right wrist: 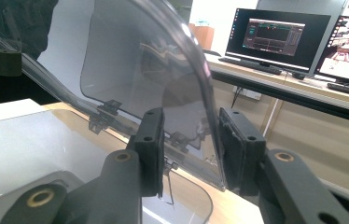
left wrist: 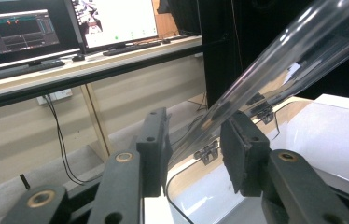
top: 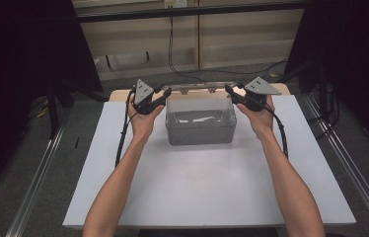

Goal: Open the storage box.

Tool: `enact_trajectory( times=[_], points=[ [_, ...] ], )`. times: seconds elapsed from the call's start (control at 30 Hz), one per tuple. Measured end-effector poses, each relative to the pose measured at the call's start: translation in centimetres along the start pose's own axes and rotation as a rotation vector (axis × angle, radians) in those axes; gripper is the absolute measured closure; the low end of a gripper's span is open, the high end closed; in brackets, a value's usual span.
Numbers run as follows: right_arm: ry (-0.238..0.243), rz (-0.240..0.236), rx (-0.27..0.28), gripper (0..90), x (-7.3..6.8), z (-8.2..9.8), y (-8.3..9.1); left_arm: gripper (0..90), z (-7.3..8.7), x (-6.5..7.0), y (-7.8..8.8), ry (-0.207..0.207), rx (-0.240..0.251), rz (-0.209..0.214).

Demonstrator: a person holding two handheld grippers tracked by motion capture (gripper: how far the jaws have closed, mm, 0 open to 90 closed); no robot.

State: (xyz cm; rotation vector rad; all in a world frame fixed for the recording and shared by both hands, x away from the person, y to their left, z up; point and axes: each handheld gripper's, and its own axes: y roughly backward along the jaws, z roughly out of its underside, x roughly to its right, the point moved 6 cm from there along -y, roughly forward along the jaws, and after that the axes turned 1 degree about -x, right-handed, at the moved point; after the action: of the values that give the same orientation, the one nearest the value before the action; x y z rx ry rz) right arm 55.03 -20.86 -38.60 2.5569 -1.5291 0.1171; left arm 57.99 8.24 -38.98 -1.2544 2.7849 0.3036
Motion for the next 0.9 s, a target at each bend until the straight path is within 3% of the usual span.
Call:
enact_trajectory(
  times=[0.6,0.9],
  points=[
    [-0.006,0.005,0.01,63.1,0.3,-0.2,-0.2,69.1,0.4,-0.3,-1.2,-0.021,-0.01,-0.002],
    [-0.012,0.025,-0.009,53.1,0.7,0.3,-0.6,69.6,0.3,-0.5,-1.3,-0.023,-0.01,-0.002]
  ],
)
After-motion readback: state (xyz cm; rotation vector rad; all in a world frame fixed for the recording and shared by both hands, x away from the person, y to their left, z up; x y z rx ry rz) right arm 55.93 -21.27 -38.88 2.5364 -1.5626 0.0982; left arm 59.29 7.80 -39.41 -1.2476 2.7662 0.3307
